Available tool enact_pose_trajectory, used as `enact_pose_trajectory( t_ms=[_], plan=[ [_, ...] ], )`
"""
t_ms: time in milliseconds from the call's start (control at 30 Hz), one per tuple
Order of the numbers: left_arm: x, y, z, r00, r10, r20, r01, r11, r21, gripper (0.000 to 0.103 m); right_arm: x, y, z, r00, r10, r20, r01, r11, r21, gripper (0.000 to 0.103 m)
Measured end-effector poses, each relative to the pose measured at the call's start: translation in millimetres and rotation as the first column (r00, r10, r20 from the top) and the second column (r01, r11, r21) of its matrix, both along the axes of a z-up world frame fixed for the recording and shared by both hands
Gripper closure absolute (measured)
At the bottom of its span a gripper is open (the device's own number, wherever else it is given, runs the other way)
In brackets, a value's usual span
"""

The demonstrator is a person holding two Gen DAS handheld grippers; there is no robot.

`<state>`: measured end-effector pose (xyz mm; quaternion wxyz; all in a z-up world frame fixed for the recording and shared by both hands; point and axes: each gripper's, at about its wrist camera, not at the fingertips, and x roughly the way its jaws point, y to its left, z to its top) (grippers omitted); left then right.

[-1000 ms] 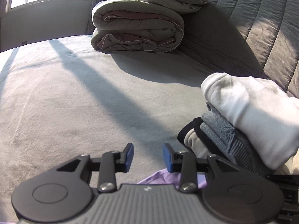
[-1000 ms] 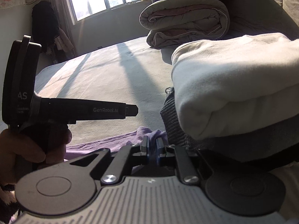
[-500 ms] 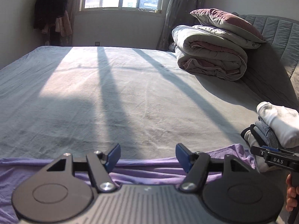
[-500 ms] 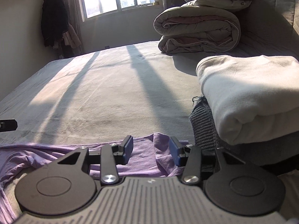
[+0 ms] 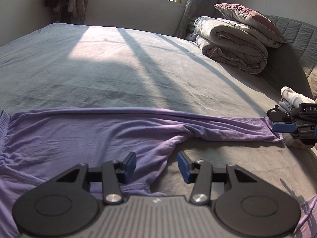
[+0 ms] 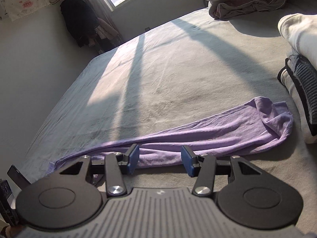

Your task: Fold clothes

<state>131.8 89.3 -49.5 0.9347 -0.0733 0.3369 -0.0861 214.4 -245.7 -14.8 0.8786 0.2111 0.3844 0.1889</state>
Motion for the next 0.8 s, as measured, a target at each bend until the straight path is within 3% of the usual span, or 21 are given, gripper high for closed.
enact_pose_trajectory(
  t_ms=[67,167,367,533,600,733,800],
  plan=[
    [-2,0,-10,0.999,-0.032,0.012,0.032,0.999,0.015,0.056,-1,6,-12,0.998,-0.022,-0.051,0.025,0.998,0.051,0.052],
    [4,-1,-19,0.998,-0.063,0.000,0.063,0.997,0.041,0.061,-4,13,-25,0.993,-0.070,-0.090,0.074,0.996,0.046,0.052],
    [-1,-12,-18,0.984,-0.176,0.016,0.175,0.983,0.052,0.068,-11,-2,-37,0.977,-0.198,-0.072,0.195,0.980,-0.049,0.066],
    [1,-18,-23,0.985,-0.175,0.000,0.175,0.981,0.084,0.069,-10,-24,-40,0.963,-0.266,-0.047,0.260,0.960,-0.104,0.067],
    [2,-20,-24,0.986,-0.170,0.000,0.169,0.982,0.090,0.069,-11,-35,-52,0.961,-0.271,-0.060,0.269,0.962,-0.052,0.067],
    [2,-21,-26,0.987,-0.161,0.006,0.160,0.982,0.100,0.069,-8,-37,-54,0.957,-0.287,-0.045,0.285,0.958,-0.040,0.067],
    [2,-21,-26,0.986,-0.166,0.008,0.164,0.980,0.110,0.070,-8,-38,-53,0.952,-0.304,-0.035,0.302,0.952,-0.047,0.073]
  ],
)
